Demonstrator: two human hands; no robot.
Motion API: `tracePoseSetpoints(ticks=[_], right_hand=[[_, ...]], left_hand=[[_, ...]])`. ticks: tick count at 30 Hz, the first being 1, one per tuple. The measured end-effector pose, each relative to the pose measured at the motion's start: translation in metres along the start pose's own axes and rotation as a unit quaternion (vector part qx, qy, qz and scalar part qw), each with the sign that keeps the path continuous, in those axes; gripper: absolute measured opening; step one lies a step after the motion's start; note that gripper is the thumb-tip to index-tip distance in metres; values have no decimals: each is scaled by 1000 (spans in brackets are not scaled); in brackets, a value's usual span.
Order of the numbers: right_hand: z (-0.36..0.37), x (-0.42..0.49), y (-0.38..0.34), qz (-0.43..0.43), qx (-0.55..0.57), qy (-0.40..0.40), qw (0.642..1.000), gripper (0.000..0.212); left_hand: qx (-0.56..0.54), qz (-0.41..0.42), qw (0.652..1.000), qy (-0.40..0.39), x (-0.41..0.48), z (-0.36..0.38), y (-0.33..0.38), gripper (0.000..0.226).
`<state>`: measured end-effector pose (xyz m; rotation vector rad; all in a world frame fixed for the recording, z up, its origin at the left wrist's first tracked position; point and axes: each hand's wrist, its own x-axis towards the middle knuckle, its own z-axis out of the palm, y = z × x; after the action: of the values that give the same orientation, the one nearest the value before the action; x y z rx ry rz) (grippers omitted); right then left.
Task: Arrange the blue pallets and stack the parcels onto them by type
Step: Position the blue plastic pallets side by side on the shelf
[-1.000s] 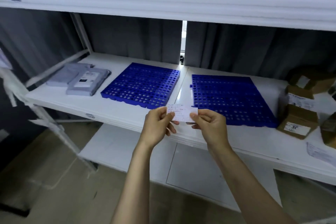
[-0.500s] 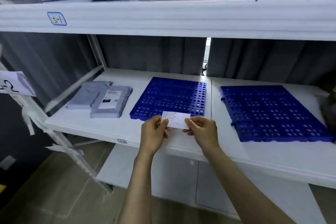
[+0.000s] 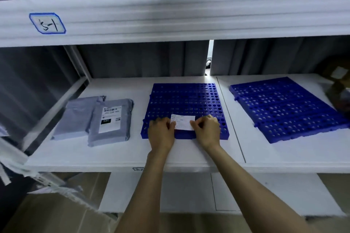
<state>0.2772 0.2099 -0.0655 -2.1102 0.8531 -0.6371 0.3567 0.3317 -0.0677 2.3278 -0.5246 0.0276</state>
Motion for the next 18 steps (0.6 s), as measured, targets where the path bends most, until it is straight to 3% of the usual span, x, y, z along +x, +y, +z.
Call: tracePoseSetpoints(ticks=[5,16,18], right_hand=[[18,-3,7,11,-58,10,998,21],[25,-4,13,-7,-78,36,996,19],[26,-5,15,-21,-82,48,995,15]], left_hand=[[94,11,996,-7,6,14,-24,28],[17,34,995,90,-5,26,-28,16],[24,37,994,96,-7,29,-28,22]])
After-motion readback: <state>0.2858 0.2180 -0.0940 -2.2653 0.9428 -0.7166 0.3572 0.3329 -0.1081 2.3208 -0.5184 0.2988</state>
